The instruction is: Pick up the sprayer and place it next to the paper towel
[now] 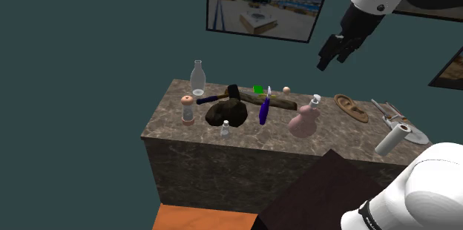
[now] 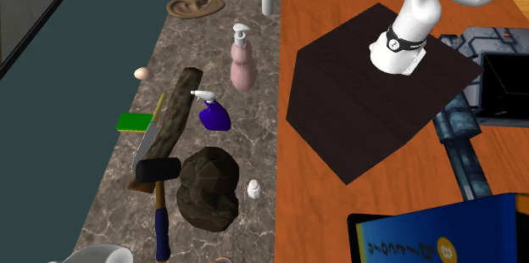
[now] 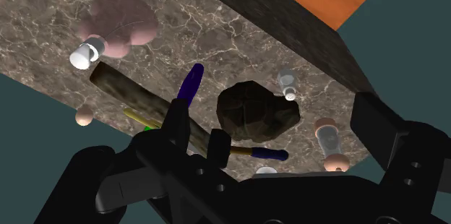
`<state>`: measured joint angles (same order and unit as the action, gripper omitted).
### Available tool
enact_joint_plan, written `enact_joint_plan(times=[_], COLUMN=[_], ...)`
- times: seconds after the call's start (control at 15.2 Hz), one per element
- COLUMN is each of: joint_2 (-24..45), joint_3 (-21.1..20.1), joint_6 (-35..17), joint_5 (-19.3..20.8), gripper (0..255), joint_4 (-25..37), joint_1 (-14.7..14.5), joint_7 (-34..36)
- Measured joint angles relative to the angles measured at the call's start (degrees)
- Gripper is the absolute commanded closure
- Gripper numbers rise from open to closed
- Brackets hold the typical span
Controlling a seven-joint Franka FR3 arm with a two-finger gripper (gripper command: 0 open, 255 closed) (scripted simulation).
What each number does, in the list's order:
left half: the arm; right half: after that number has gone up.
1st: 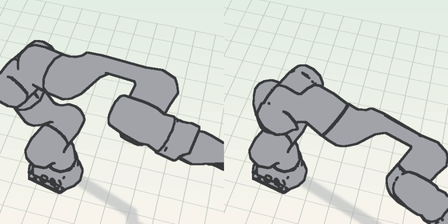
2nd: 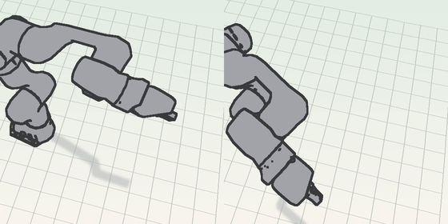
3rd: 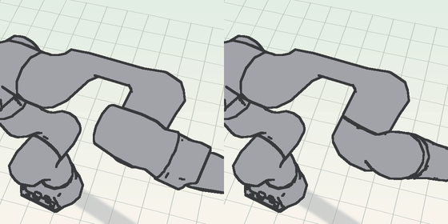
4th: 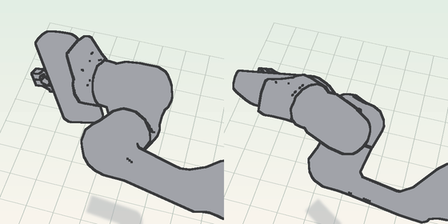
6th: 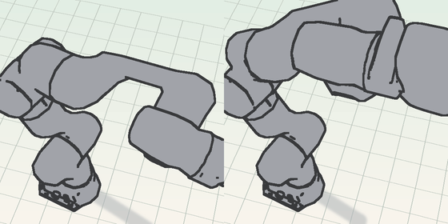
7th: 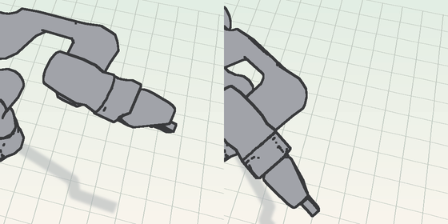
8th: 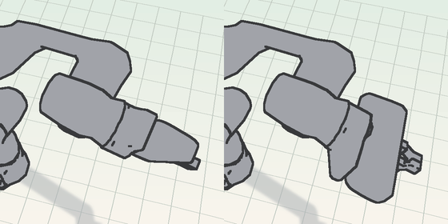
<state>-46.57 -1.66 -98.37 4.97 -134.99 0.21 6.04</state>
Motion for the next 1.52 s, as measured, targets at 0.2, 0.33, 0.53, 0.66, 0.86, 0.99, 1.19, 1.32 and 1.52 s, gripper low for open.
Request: enact_joint_plan(times=[0.2, 0.33, 0.53, 0.66, 0.86, 0.99, 1.19, 1.32, 1.52], joint_2=[1.9, 4.92, 10.4, 14.56, 19.81, 24.28, 30.17, 33.87, 41.26], joint_3=[0.09, 0.83, 1.69, 2.32, 2.95, 3.37, 4.26, 4.84, 5.93], joint_6=[-1.87, -4.67, -9.32, -12.6, -16.59, -19.15, -22.78, -24.68, -27.7], joint_5=[-0.03, 0.24, 0.47, 0.6, 0.54, 0.43, 0.19, -0.12, -0.86], gripper=[0, 0, 0, 0, 0, 0, 0, 0, 0], joint_4=[-0.26, -0.4, -0.16, 0.34, 0.97, 2.51, 4.19, 5.6, 9.43], joint_1=[0.36, 1.11, 2.15, 2.84, 3.64, 4.13, 4.92, 5.4, 6.21], joint_7=[0.7, 1.08, 2.1, 2.72, 3.99, 4.8, 5.58, 6.04, 6.22])
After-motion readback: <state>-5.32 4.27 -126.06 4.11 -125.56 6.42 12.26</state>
